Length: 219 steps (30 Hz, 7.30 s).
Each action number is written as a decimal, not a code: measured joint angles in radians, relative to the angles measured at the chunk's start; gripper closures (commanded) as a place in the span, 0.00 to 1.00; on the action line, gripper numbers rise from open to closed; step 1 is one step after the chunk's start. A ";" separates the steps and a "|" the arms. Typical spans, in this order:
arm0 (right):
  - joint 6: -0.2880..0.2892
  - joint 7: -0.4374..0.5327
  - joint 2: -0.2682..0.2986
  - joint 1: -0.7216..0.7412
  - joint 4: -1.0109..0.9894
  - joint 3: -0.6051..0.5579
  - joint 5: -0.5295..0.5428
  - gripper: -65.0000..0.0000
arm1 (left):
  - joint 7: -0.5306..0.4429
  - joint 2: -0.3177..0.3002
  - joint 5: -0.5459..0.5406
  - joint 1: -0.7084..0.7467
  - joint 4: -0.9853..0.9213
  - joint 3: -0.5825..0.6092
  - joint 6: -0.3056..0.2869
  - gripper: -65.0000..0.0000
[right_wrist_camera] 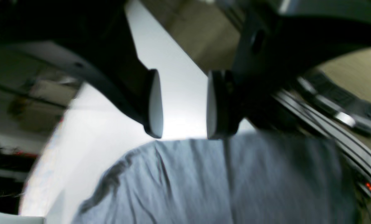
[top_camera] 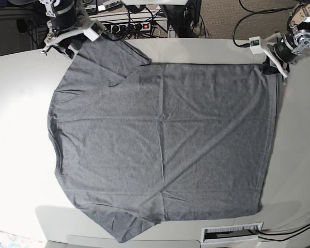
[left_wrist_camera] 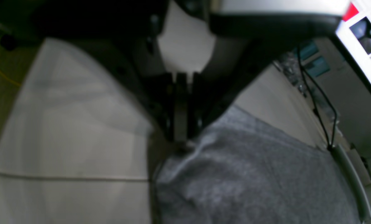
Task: Fold the T-shirt properly
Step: 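Move the right gripper to the opposite shirt corner and grasp it, then lift both held corners and drag the shirt to straighten it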
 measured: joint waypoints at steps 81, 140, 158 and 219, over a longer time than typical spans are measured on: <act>0.120 -0.075 0.032 0.153 -0.100 -0.001 0.314 0.87 | -0.042 0.051 -0.009 -0.011 0.000 0.000 0.002 1.00; 0.127 -0.069 0.032 0.106 -0.074 -0.003 0.408 1.00 | -0.038 0.051 -0.006 0.032 0.000 -0.002 0.021 1.00; 0.072 -0.061 0.031 0.112 -0.013 0.028 0.261 1.00 | -0.004 -0.010 0.182 0.084 0.000 -0.001 0.257 1.00; -0.011 0.094 -0.038 1.013 -0.666 -0.011 0.360 1.00 | -0.047 0.343 -0.177 -0.454 -0.234 0.001 0.287 1.00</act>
